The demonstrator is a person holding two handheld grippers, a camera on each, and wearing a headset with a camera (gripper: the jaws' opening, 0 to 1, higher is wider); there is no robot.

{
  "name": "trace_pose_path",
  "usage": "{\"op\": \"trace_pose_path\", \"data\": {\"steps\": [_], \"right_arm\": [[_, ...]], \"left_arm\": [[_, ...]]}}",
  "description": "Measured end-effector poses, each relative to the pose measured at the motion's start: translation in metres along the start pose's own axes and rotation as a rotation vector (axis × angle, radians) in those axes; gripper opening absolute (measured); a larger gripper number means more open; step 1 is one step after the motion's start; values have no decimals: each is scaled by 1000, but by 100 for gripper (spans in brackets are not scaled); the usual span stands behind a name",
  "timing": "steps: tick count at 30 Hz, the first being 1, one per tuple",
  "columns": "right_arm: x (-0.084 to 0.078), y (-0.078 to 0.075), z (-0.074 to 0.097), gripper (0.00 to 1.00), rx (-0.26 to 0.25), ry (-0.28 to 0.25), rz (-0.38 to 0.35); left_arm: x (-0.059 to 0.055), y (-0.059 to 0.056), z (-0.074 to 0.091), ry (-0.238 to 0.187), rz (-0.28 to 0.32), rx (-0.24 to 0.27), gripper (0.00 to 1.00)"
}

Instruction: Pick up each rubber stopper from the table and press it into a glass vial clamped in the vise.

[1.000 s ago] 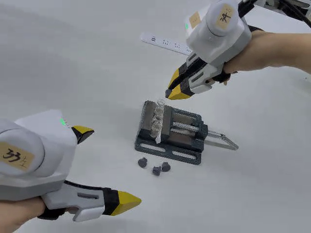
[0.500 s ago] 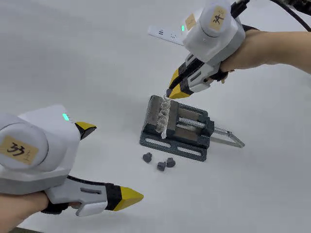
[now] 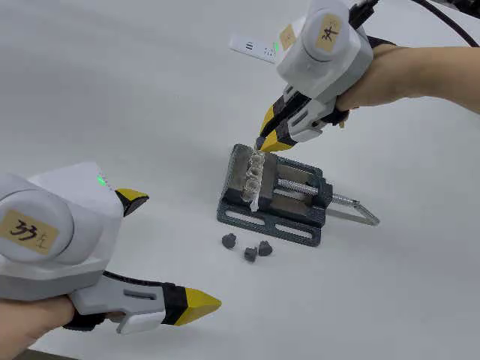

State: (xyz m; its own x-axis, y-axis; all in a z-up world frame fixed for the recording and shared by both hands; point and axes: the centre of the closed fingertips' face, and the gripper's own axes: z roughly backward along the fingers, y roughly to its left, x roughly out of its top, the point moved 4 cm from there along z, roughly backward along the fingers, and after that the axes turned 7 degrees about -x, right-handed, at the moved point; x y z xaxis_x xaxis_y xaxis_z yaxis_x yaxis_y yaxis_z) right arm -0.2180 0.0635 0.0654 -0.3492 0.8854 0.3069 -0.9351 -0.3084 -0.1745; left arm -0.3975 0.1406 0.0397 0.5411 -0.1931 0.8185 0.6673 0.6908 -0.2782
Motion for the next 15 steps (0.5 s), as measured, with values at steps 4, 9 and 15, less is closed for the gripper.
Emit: {"op": "trace_pose_path", "data": {"steps": [4,9,15], "right_arm": [[-1,-3,-1,6,5,14,-8],[-2,-3,0,6,2,-1,-12],[-5,-1,2,6,-11,-72,-50]], "left_arm": [[0,0,0,1,-1,-2,96],[0,-1,-1,-3,4,-2,96],[-1,-2,-1,0,3,-4,96]]}}
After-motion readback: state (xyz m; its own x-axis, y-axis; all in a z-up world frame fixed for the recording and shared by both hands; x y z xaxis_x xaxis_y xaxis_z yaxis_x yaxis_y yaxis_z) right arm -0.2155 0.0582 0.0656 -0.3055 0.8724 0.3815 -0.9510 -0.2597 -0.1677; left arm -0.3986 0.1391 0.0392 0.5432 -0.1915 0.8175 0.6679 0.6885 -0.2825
